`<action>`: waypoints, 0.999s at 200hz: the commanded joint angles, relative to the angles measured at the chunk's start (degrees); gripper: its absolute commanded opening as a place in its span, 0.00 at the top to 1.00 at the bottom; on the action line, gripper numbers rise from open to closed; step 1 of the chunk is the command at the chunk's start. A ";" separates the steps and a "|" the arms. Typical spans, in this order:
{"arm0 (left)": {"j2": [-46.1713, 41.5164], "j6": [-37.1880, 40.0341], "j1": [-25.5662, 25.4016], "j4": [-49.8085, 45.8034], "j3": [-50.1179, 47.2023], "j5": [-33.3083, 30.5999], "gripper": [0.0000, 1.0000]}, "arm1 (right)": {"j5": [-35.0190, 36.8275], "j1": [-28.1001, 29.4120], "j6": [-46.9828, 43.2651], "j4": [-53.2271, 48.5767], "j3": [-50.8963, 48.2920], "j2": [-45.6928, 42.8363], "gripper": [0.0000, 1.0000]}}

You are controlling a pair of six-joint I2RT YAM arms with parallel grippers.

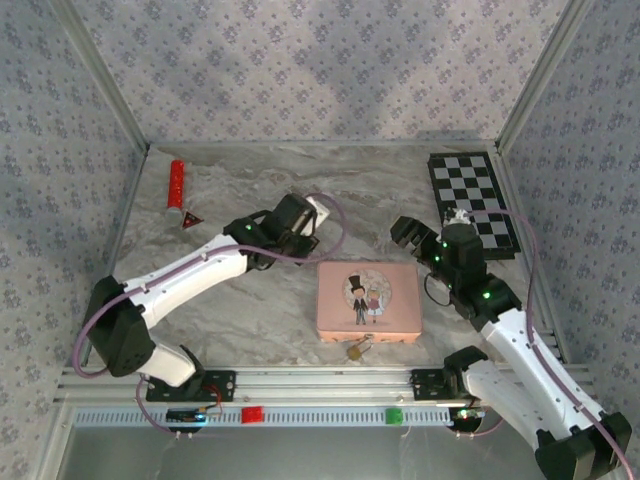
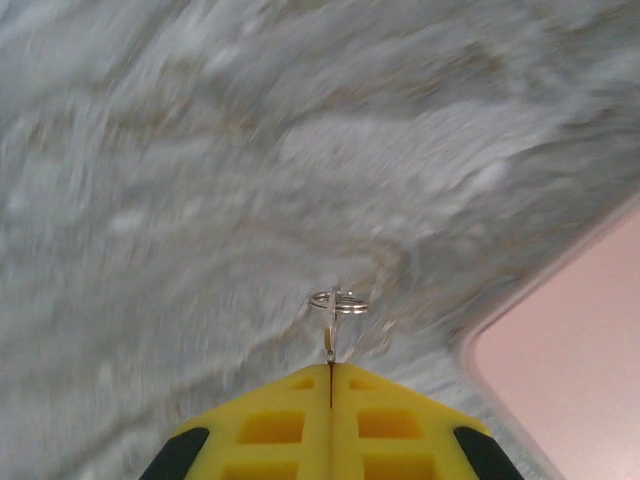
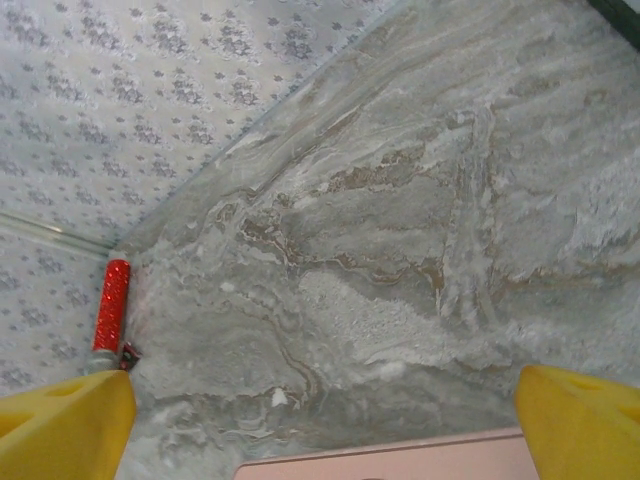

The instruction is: Unlock the padlock with the key

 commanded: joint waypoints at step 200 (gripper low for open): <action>-8.40 45.06 -1.41 33.88 -16.26 13.77 1.00 | -12.19 12.44 30.36 19.95 -0.87 10.73 0.48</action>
